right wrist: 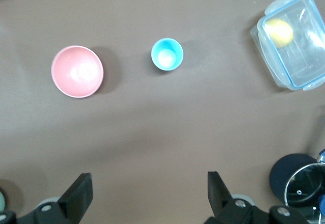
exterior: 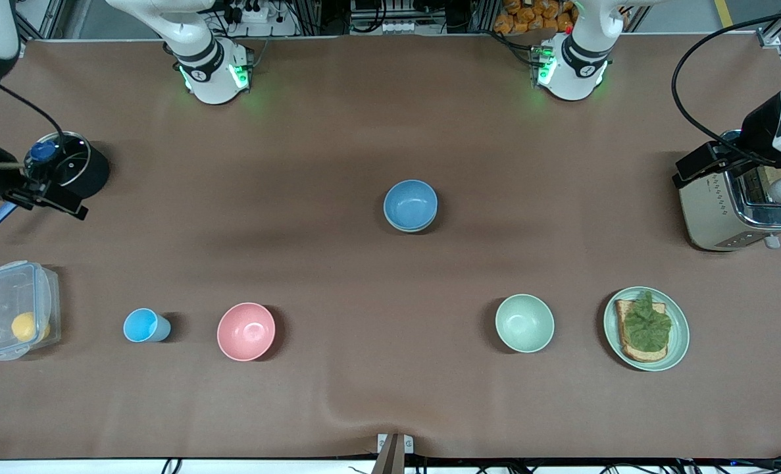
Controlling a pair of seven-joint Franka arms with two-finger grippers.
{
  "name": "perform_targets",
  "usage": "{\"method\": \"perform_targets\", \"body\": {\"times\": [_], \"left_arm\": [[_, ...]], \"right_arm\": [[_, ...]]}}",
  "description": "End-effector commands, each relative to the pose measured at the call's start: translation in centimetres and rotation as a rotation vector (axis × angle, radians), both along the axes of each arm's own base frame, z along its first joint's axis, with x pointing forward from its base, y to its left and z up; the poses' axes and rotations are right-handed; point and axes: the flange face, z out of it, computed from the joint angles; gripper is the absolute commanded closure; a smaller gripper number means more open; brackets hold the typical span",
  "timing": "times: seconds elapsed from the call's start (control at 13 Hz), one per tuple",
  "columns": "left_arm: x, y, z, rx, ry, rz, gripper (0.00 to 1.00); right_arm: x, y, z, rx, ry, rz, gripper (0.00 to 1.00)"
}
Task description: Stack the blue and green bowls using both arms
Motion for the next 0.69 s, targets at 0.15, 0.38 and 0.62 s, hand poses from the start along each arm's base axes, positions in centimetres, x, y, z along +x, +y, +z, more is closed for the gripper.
{"method": "perform_targets", "body": {"times": [0.15, 0.38, 0.62], "left_arm": [[-0.2, 1.1, -0.2, 0.001, 0.010, 0.008, 0.00], [-0.2, 1.2, 0.0, 0.001, 0.006, 0.016, 0.00], [-0.1, 0.8, 0.1, 0.000, -0.002, 0.011, 0.00]], "right_arm": [[-1.5, 1.8, 3.4, -0.011, -0.096, 0.059, 0.00], [-3.3, 2.0, 4.6, -0.003, -0.095, 0.062, 0.00], [-4.1, 3.0, 4.4, -0.003, -0.077, 0.077, 0.00]]}}
